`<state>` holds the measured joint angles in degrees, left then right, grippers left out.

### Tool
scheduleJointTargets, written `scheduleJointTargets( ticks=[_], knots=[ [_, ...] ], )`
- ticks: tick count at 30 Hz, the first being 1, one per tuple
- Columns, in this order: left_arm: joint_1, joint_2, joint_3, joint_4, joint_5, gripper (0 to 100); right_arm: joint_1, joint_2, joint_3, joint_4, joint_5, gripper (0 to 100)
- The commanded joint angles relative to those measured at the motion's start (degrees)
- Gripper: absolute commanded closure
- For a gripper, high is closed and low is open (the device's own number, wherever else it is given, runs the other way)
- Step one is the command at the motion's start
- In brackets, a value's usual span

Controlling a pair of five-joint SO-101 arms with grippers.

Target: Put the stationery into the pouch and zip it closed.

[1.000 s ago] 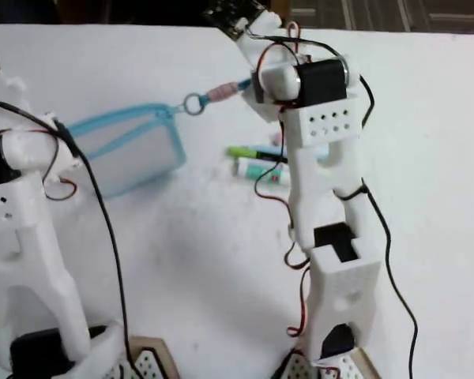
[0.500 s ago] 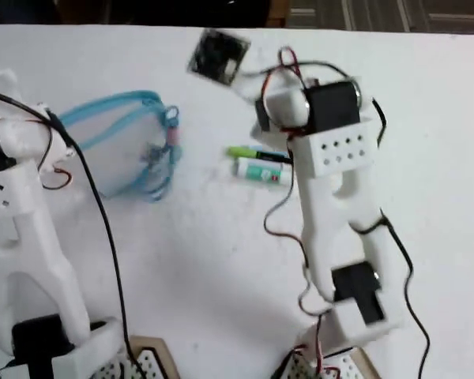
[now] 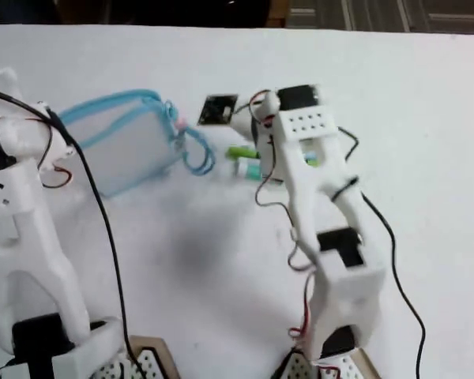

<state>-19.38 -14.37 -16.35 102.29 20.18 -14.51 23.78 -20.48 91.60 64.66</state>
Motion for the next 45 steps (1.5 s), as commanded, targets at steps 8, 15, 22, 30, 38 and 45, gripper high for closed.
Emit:
scheduleJointTargets(
  ticks=[8,15,22,30,38,45],
  knots=[
    [-0.1,2.2,-1.0,-1.8,-0.6,98,-1.3,18.4,-18.5,1.3,1.1,84.0],
    [-0.1,2.2,-1.0,-1.8,-0.6,98,-2.8,28.4,-26.0,1.5,1.1,84.4],
    [-0.2,2.2,-1.0,-1.8,-0.6,98,-2.9,34.9,-31.4,4.4,0.9,96.7],
    [-0.1,2.2,-1.0,-1.8,-0.6,98,-2.7,31.3,-35.6,9.7,0.4,98.1],
    [-0.2,2.1,-1.0,-1.7,-0.6,98,-1.5,22.9,-35.2,9.8,-4.2,98.1],
    [-0.2,1.9,-1.0,-1.7,-0.4,98,1.5,9.8,-26.0,9.8,-9.2,98.1]
  ],
)
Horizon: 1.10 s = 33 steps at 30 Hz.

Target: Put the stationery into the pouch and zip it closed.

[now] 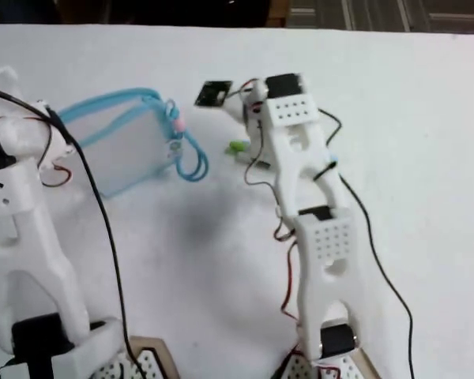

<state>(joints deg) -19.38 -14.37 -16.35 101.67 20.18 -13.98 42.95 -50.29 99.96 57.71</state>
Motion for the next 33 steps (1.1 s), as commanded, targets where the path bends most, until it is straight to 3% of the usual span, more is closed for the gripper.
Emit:
scheduleJointTargets(
  ticks=[1,8,21,24,26,30,33],
  knots=[
    [-0.1,1.9,-1.1,-1.1,-0.4,98,1.4,-12.4,6.6,1.5,-3.7,98.1],
    [0.0,1.9,-1.1,-1.0,-0.5,98,3.6,-40.8,27.5,1.4,-10.5,98.1],
    [0.0,1.9,-1.1,-1.1,-0.6,98,3.6,-99.9,75.0,0.0,-11.2,97.8],
    [0.0,1.9,-1.1,-1.1,-0.6,98,3.6,-113.2,83.6,-5.9,-11.3,97.8],
    [0.0,1.9,-1.1,-1.1,-0.6,98,3.6,-121.8,89.8,-15.8,-14.1,97.8],
    [0.0,1.9,-1.1,-1.1,-0.6,98,2.8,-135.7,104.2,-43.7,-28.7,97.8],
    [0.0,1.9,-1.1,-1.1,-0.6,98,-3.6,-138.9,111.1,-58.6,-42.7,97.9]
  ],
)
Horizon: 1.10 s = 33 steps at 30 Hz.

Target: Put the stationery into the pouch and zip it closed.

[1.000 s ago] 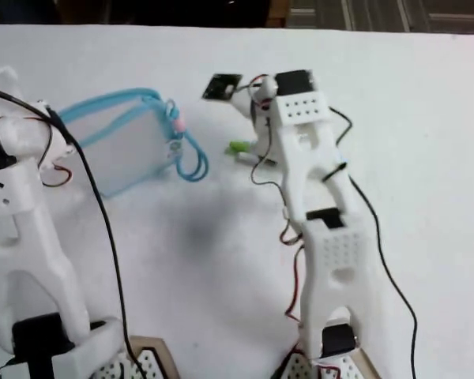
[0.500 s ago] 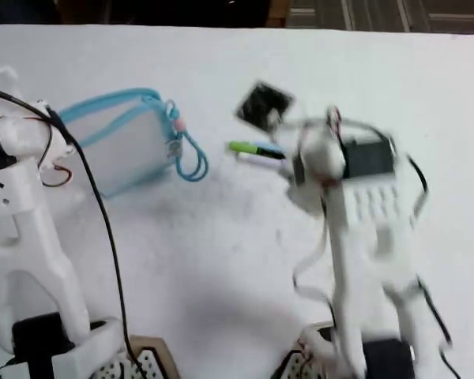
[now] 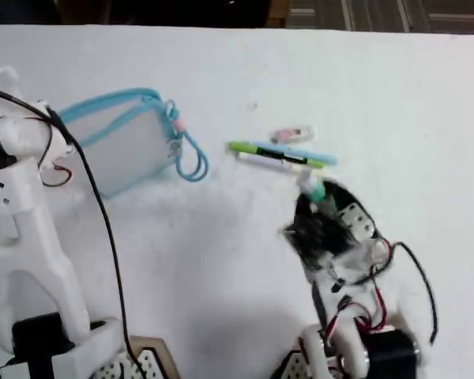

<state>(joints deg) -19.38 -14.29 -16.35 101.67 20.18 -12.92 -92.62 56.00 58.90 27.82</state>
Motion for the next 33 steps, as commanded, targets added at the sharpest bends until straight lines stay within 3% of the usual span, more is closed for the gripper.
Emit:
scheduleJointTargets(
  ticks=[1,5,9,19,33],
  knots=[
    [0.0,1.8,-1.1,-1.1,-0.6,98,-7.5,-2.9,5.2,-20.0,-18.3,97.9],
    [0.0,1.8,-1.1,-1.1,-0.6,98,-18.2,4.3,4.6,-29.1,-35.8,98.0],
    [0.0,1.8,-1.1,-1.1,-0.6,98,-20.6,19.9,-0.8,-40.6,-40.2,98.1],
    [0.1,2.0,-1.1,-1.1,-0.6,98,-26.2,55.5,-30.2,-49.8,-41.3,98.1],
    [0.1,2.1,-1.1,-1.1,-0.5,98,-30.2,73.3,-37.4,-55.7,-41.6,98.1]
  ],
)
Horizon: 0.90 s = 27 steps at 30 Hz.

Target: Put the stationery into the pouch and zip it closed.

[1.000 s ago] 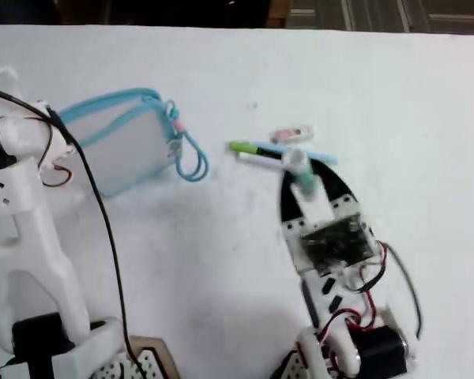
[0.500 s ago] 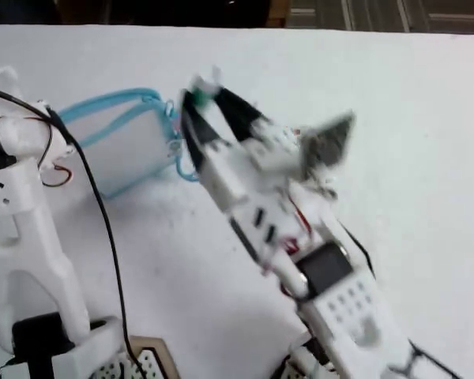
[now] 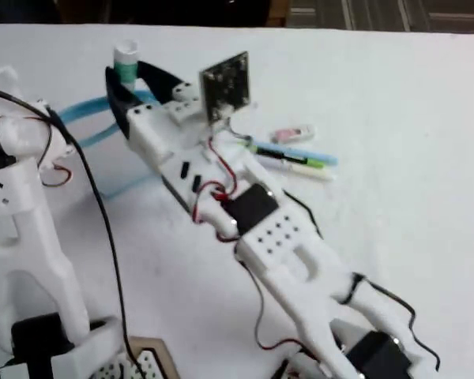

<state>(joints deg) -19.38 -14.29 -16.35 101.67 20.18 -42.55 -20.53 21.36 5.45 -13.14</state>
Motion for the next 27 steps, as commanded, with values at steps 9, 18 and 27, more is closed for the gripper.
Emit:
scheduleJointTargets(
  ticks=[9,18,27],
  knots=[
    [0.1,2.2,-1.1,-1.1,-0.5,98,-1.9,8.9,-2.8,-1.0,-0.3,96.8],
    [0.0,2.2,-1.0,-2.3,-0.4,98,-7.0,1.8,-2.9,14.1,6.2,65.9],
    [0.0,2.2,-0.9,-2.3,-0.4,98,6.3,-2.9,-14.4,28.8,6.2,65.9]
  ],
)
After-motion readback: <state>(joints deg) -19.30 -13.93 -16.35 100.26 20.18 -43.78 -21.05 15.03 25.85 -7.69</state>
